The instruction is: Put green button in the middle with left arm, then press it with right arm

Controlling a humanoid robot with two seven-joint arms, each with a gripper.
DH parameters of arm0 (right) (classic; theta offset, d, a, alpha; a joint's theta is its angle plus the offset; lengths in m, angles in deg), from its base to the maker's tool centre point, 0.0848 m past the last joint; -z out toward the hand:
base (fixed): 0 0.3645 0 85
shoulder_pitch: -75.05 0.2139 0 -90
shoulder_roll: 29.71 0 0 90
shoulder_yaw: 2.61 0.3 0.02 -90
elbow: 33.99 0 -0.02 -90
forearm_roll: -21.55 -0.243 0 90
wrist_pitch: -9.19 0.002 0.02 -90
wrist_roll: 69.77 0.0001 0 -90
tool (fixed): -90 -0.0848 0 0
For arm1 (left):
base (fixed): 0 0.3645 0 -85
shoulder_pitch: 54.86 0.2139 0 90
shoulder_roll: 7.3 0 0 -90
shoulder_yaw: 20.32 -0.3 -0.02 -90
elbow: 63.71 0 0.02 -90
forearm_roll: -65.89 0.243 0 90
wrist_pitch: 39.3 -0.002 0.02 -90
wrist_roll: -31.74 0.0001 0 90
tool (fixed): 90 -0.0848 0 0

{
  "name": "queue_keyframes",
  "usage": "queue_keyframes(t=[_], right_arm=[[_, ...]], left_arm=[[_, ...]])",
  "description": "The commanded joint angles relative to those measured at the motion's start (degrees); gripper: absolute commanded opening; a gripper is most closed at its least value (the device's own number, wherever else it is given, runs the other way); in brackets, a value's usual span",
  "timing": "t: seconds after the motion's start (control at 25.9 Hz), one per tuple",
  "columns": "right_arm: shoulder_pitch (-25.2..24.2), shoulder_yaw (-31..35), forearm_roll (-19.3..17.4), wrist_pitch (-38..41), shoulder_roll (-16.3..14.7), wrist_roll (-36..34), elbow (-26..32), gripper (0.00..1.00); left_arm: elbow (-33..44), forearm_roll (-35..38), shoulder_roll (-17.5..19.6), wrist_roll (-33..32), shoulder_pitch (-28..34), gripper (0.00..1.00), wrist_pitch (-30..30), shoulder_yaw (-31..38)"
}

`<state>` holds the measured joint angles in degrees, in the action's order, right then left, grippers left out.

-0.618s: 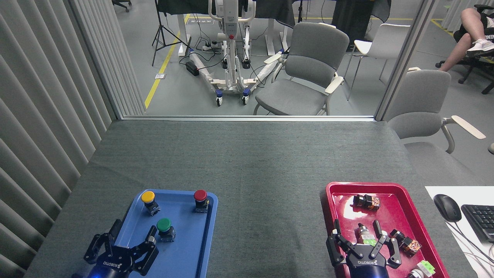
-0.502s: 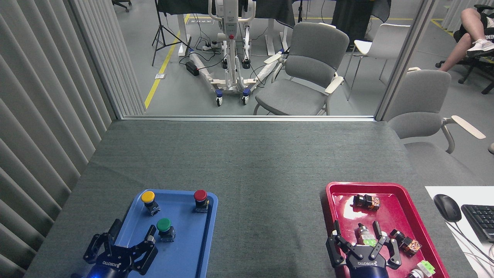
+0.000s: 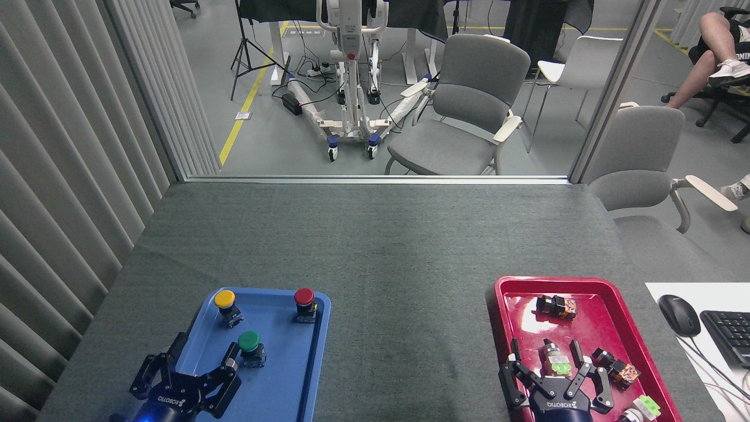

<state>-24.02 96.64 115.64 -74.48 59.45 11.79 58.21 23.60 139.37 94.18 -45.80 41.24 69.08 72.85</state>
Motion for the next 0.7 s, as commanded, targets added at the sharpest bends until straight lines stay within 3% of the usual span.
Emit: queue_keyframes(t=[0.0,0.66], right_arm=[[-0.1,0.1,0.0,0.0,0.1,0.0,0.0,1.00],[-0.2,0.2,0.0,0.2,-0.1,0.0,0.2,1.00]], left_arm=[[-0.1,0.0,0.1,0.1,0.0,1.00,0.2,-0.1],[0.2,0.3,0.4,-0.5,0.1,0.99,0.1,-0.2]])
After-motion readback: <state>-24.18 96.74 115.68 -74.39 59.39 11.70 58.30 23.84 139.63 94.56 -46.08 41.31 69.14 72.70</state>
